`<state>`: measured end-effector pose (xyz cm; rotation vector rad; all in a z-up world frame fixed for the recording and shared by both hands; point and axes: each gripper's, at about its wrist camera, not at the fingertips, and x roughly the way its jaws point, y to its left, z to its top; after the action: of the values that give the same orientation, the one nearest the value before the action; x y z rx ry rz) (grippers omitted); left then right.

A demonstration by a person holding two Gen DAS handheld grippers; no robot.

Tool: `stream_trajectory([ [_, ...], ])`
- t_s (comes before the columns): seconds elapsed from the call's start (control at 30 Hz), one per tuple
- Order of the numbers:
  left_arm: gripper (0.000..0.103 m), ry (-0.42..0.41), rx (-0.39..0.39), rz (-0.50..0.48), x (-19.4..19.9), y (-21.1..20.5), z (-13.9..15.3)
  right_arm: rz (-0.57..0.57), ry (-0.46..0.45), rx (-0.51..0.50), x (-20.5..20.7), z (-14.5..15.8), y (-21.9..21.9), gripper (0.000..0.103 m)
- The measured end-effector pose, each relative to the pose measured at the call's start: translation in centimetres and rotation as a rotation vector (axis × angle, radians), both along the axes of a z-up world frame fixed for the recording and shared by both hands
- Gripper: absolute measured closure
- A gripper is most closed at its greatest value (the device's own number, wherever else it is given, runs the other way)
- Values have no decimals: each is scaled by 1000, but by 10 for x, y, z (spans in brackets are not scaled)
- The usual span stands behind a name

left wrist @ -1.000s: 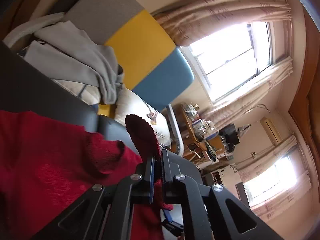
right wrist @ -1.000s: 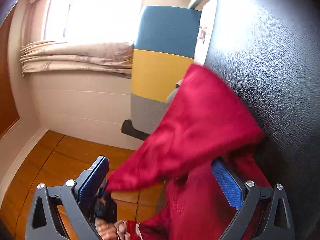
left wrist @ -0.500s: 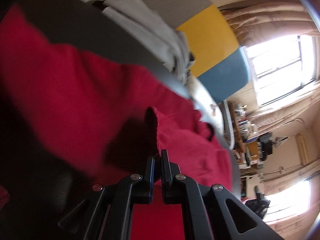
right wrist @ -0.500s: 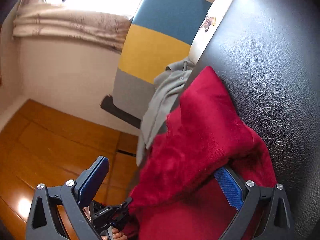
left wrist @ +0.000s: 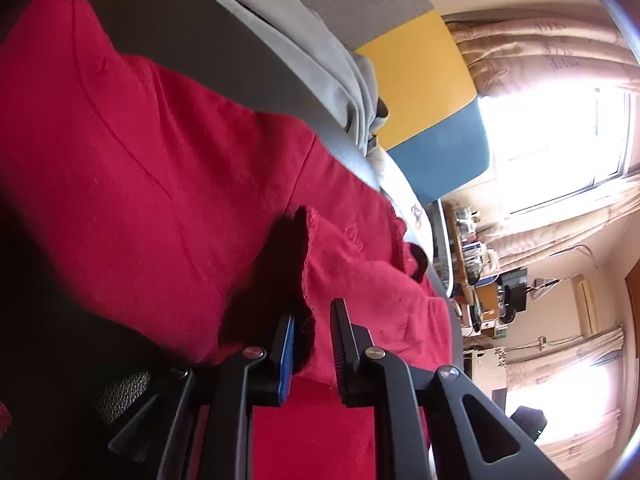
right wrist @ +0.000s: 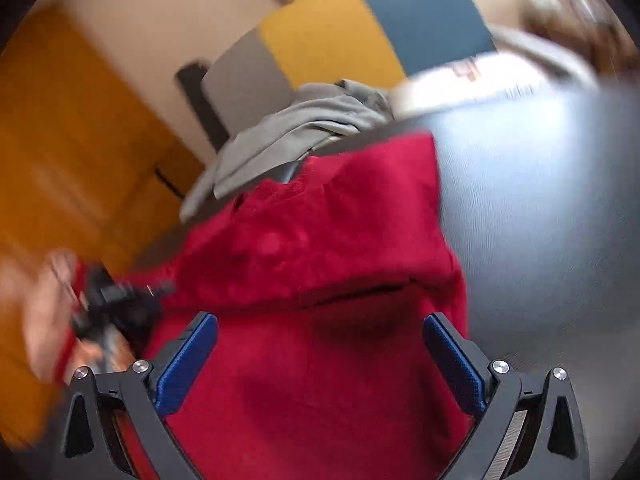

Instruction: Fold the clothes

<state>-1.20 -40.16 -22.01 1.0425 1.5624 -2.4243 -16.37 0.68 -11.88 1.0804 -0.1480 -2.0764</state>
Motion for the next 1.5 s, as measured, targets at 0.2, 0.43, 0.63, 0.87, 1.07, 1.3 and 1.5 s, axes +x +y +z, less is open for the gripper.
stream_trajectory([
  [0.2,85,-39,-44,-11,-18,-8,7,140,179,235,-11,12,-58,0],
  [0.43,97,-149,-332,-5,-28,-2,18,94,66,420,-55,-41,-88,0],
  [0.63,95,-86,-148,74,-6,-23,3,-7,152,335,-37,-56,-57,0],
  [0.87,71,24,-101,8,-12,-11,19,-2,174,354,-30,-56,-60,0],
  [1.07,71,-94,-181,-83,-63,5,16,9,178,333,-20,-53,-53,0],
  [1.3,100,-142,-382,-88,-48,19,11,-3,184,327,-11,-53,-42,0],
  [1.5,98,-35,-433,31,-29,31,51,-6,187,338,-11,-53,-41,0],
])
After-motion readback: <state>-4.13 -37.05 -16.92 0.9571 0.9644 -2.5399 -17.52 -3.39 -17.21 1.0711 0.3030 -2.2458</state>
